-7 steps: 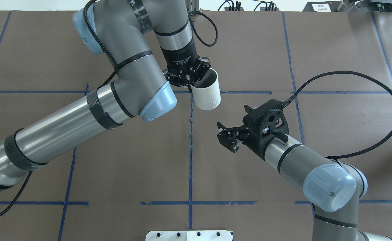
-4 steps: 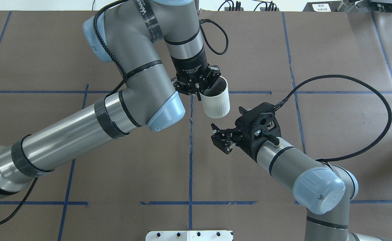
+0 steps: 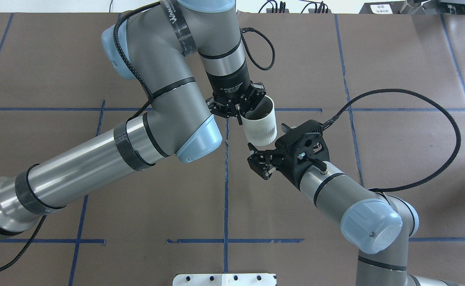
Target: Left arm hands cup to right arm to dump lemon
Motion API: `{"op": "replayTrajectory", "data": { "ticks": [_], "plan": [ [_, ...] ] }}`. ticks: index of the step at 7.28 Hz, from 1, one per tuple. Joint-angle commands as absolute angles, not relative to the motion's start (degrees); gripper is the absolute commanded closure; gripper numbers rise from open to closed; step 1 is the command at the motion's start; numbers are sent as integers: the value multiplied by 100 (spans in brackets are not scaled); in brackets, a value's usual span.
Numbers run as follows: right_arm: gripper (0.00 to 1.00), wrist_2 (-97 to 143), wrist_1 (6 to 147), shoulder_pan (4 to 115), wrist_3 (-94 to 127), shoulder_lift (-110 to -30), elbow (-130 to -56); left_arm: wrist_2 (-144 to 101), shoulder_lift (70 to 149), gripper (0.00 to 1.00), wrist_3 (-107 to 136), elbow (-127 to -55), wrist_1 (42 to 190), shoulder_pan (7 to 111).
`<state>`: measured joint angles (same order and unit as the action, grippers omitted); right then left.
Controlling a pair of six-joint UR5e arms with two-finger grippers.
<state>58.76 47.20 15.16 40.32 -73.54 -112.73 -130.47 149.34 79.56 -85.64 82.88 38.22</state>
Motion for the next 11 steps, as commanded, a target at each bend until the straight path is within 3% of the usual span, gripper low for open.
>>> {"op": "replayTrajectory", "data": {
  "ticks": [1,6,8,9,10,11],
  "plan": [
    [0,5854,4720,1538,4025,-7348,-11259,-13052,14924,100,7963,-8648,8279,3797],
    [0,5660,4720,1547,4052,-7198,-11197,-13061,14906,100,8165,-8920,8271,3709],
    [3,5660,4720,1564,4043,-7207,-11153,-13052,14889,93,8165,-9017,8271,3665],
    [32,5660,4720,1582,4043,-7207,-11136,-13060,14889,69,8165,-9018,8271,3648],
    [56,5651,4755,1599,4026,-7216,-11066,-13052,14889,15,8148,-9026,8279,3647],
    [67,5477,4764,1591,3991,-7225,-10952,-13034,14889,0,8139,-9131,8288,3656]
  ]
}}
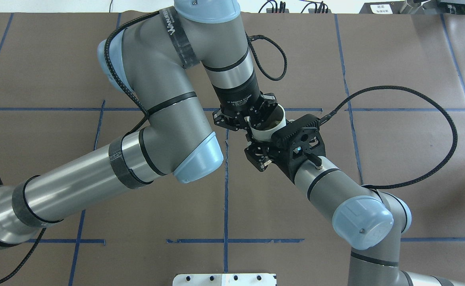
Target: Left arm hands cup to right arm to dump lemon
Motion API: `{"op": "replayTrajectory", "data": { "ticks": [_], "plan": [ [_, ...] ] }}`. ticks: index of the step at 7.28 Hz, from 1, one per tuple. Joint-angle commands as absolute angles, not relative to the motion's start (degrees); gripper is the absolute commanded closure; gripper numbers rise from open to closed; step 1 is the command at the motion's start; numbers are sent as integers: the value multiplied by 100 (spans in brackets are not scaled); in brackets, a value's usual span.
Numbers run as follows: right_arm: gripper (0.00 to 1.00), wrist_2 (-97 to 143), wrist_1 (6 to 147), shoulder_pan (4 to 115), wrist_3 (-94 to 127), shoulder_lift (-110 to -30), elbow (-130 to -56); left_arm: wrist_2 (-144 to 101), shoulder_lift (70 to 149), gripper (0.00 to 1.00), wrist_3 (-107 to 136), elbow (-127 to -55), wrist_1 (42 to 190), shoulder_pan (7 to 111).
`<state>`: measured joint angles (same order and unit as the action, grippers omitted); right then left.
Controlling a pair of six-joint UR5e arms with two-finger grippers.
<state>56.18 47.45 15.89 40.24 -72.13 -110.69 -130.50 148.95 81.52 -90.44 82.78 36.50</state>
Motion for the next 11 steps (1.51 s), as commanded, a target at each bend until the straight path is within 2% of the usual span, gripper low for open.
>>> {"op": "replayTrajectory", "data": {
  "ticks": [1,4,5,6,7,9,11],
  "plan": [
    [71,5432,4764,1591,3982,-7242,-10916,-13025,14880,0,8147,-9271,8288,3656],
    [74,5275,4685,1661,4112,-7451,-11003,-13008,14862,0,8156,-9650,8279,3770],
    [81,4786,4676,1679,4670,-7679,-11030,-13017,14836,0,8174,-9685,8271,3771],
    [87,4572,4667,1809,5067,-8021,-11100,-13008,14627,0,8174,-9929,8271,3771],
    [88,4570,4667,1967,5097,-8520,-11336,-12999,14381,0,8174,-10158,8279,3771],
    [90,4605,3802,2153,5536,-9313,-11373,-12981,14274,0,8165,-10178,8279,3841],
    [90,4605,3604,2319,5998,-10409,-11452,-12754,14247,0,8156,-10178,8288,3841]
  ]
}}
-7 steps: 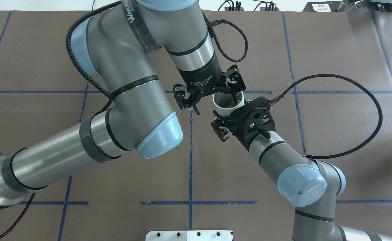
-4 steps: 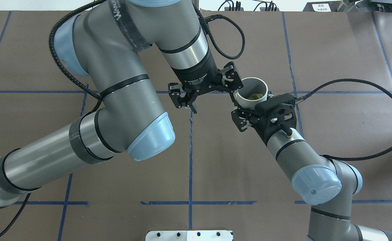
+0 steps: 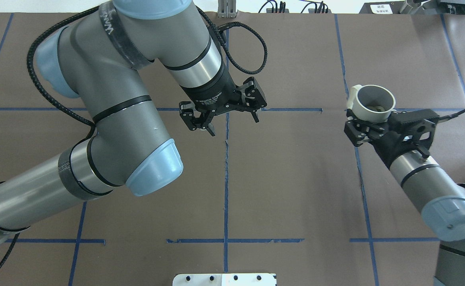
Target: Left arm hands cup to right arm to dump lemon
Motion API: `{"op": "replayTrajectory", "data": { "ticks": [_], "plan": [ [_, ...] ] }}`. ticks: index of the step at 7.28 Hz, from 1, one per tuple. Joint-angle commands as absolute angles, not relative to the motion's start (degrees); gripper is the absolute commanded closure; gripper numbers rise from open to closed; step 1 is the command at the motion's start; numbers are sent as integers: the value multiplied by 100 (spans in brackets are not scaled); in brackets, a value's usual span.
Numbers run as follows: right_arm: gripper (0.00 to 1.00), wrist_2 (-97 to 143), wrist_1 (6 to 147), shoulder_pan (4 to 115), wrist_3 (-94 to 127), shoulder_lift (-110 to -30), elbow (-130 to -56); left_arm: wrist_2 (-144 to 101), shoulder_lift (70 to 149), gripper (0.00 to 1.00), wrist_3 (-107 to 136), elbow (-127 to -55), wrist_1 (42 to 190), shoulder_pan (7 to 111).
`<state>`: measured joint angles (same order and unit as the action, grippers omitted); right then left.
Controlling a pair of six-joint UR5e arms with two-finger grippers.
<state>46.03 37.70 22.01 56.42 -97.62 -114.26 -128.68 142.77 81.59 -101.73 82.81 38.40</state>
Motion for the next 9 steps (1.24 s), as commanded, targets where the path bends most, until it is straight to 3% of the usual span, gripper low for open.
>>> {"op": "replayTrajectory", "data": {
  "ticks": [1,7,9],
  "plan": [
    [92,4927,3238,2564,6394,-10789,-11435,-12753,14256,0,8156,-10186,8288,3841],
    [92,8334,2656,5066,6407,-11397,-11373,-12744,14186,0,8165,-10195,8288,3806],
    [90,9829,1378,6234,6521,-11504,-10447,-12744,14177,0,8156,-10195,8288,3814]
  ]
}}
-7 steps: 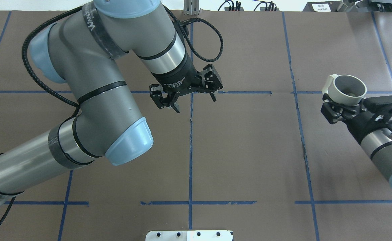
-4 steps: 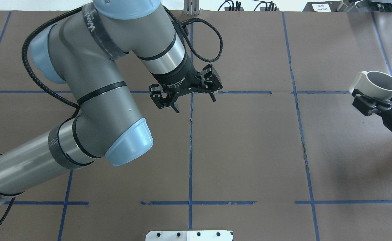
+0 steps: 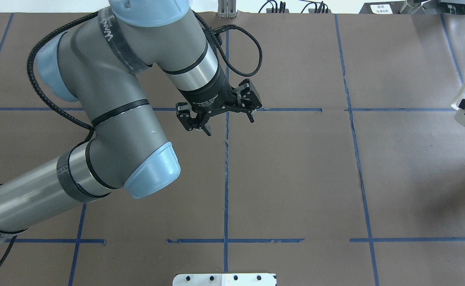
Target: Left arm hands cup to right arm to dump lemon
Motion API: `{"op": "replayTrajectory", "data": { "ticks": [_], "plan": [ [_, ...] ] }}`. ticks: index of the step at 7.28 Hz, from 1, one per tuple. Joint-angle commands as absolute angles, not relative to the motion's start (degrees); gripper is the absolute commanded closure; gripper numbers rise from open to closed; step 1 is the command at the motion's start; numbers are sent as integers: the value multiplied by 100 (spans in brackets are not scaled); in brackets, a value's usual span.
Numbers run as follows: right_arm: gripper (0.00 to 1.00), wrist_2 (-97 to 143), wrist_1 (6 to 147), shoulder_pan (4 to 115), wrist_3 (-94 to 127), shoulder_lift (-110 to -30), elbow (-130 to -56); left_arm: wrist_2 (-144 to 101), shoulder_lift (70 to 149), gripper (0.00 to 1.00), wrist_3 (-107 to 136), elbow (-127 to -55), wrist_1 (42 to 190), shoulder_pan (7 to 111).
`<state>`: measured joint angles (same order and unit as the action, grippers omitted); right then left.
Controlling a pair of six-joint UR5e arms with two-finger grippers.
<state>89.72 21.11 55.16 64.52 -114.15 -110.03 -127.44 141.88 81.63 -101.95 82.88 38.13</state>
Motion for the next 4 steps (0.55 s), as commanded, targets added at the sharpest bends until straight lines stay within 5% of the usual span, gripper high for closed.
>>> {"op": "replayTrajectory", "data": {
  "ticks": [1,2,4],
  "plan": [
    [90,9913,379,6310,7479,-11592,-9737,-12735,14185,0,8165,-10195,8297,3814],
    [90,10036,-1023,6389,8585,-11549,-8833,-12727,14194,0,8165,-10195,8288,3814],
    [89,10133,-1818,6678,9951,-11531,-8333,-12718,14186,0,8165,-10204,8288,3814]
  ]
}}
